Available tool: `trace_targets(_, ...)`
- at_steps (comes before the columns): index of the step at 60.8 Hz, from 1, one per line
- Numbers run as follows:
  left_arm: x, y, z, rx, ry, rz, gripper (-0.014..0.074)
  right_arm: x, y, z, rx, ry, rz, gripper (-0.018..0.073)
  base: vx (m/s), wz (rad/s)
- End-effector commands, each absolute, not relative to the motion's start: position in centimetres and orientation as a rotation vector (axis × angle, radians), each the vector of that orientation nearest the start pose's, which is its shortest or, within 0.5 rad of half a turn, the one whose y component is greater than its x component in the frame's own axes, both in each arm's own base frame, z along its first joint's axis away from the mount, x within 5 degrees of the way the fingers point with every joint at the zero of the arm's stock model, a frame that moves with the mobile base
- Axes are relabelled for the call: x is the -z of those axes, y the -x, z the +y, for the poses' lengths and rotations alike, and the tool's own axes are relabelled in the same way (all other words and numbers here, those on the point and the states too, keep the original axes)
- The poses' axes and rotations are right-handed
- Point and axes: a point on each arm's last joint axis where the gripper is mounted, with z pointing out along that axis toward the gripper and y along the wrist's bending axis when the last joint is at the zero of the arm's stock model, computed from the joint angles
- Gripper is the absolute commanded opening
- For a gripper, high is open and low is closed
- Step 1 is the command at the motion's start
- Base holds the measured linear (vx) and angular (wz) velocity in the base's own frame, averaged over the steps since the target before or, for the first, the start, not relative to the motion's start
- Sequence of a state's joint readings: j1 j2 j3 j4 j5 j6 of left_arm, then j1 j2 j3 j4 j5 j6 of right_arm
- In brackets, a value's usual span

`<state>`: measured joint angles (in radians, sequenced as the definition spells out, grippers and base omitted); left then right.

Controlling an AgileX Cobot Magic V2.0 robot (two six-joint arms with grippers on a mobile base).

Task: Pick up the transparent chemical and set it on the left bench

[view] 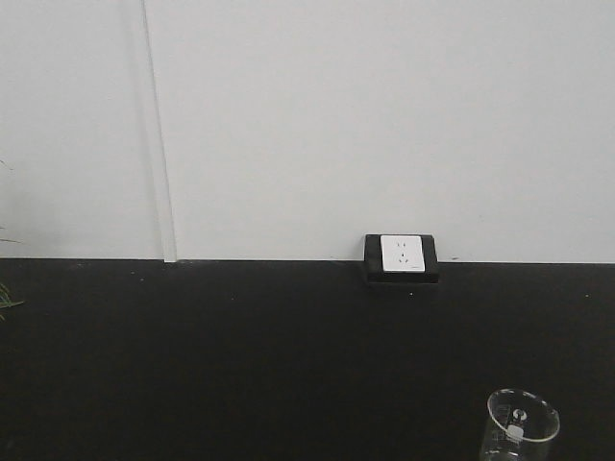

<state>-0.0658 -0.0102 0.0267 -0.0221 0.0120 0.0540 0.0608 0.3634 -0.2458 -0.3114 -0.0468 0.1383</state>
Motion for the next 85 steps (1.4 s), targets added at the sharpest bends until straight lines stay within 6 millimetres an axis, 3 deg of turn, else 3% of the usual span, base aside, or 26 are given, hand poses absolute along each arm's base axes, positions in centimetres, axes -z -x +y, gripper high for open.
trace_targets(1,-20.63,-5.5,-0.36,0.035,-0.064,1.429,-0.0003,-29.14,-9.14,0.9,0.07,0.207,1.446,-0.0007,-0.12,-0.08)
trace_targets(85,-20.63,-5.5,-0.36,0.035,-0.064,1.429,-0.0003,-29.13,-9.14,0.9,0.07,0.207,1.448,-0.0007,-0.33,-0.09)
